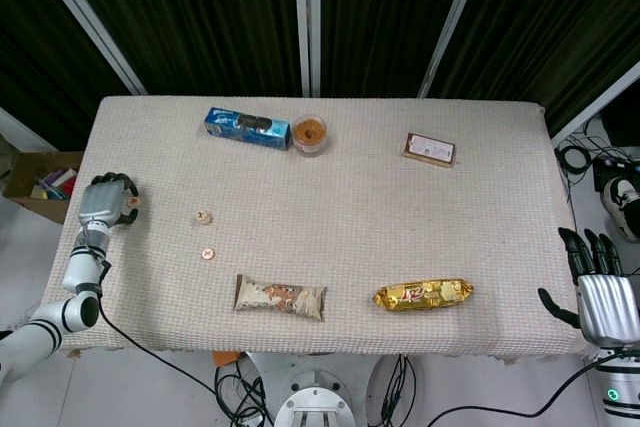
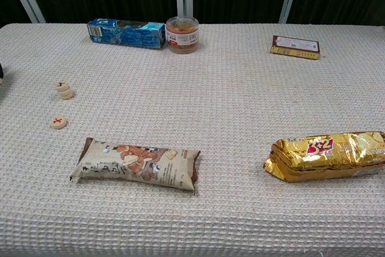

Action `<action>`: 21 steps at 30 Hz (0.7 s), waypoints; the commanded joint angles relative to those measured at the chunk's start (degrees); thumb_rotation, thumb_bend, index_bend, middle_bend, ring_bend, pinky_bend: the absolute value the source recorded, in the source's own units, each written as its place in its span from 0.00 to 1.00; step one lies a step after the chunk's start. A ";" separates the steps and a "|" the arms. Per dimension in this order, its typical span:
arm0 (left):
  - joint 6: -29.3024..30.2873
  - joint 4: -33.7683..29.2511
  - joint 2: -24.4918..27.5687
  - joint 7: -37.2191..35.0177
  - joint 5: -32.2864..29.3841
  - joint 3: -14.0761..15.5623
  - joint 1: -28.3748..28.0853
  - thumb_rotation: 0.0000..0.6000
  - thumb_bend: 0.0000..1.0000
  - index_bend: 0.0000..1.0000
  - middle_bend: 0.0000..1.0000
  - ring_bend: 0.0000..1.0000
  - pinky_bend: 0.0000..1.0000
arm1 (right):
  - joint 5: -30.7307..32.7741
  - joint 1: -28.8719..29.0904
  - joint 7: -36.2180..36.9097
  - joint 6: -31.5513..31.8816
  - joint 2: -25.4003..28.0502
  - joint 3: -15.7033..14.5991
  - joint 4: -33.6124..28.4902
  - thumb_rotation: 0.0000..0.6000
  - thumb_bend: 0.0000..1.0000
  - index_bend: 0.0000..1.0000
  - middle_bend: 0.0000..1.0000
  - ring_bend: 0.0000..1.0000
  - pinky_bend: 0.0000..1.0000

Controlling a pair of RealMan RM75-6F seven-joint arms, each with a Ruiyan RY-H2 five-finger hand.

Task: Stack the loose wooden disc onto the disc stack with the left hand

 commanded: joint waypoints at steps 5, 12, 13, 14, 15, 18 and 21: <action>-0.56 2.40 -1.16 -0.65 0.46 -0.32 -0.39 1.00 0.38 0.46 0.18 0.11 0.13 | 0.21 0.00 -0.55 -0.08 0.07 0.03 -0.48 1.00 0.18 0.01 0.12 0.00 0.08; 1.32 1.06 -0.11 -1.49 1.74 -0.93 -0.13 1.00 0.40 0.51 0.18 0.11 0.13 | 0.13 -0.01 -0.79 0.05 0.14 0.04 -0.77 1.00 0.18 0.01 0.12 0.00 0.08; 2.41 -0.40 0.57 -1.55 2.42 -0.98 -0.02 1.00 0.40 0.51 0.18 0.11 0.13 | 0.04 -0.01 -0.76 0.11 0.13 0.04 -0.76 1.00 0.18 0.01 0.12 0.00 0.08; 3.51 -2.16 1.37 -1.54 3.15 -0.98 0.14 1.00 0.40 0.51 0.18 0.11 0.13 | -0.03 0.02 -0.73 0.13 0.11 0.04 -0.73 1.00 0.18 0.01 0.12 0.00 0.08; 4.94 -4.96 2.65 -1.38 4.13 -0.93 0.37 1.00 0.41 0.51 0.18 0.11 0.13 | -0.06 0.05 -0.70 0.10 0.09 0.04 -0.66 1.00 0.18 0.01 0.12 0.00 0.08; 7.77 -13.56 6.42 0.07 6.09 -0.74 0.80 1.00 0.41 0.52 0.18 0.11 0.13 | -0.08 0.23 -0.52 -0.18 0.07 0.04 -0.47 1.00 0.18 0.01 0.12 0.00 0.08; 8.95 -21.94 9.64 2.49 7.27 -0.36 0.62 1.00 0.41 0.52 0.18 0.11 0.13 | -0.12 0.41 -0.26 -0.38 0.11 0.09 -0.28 1.00 0.18 0.01 0.12 0.00 0.08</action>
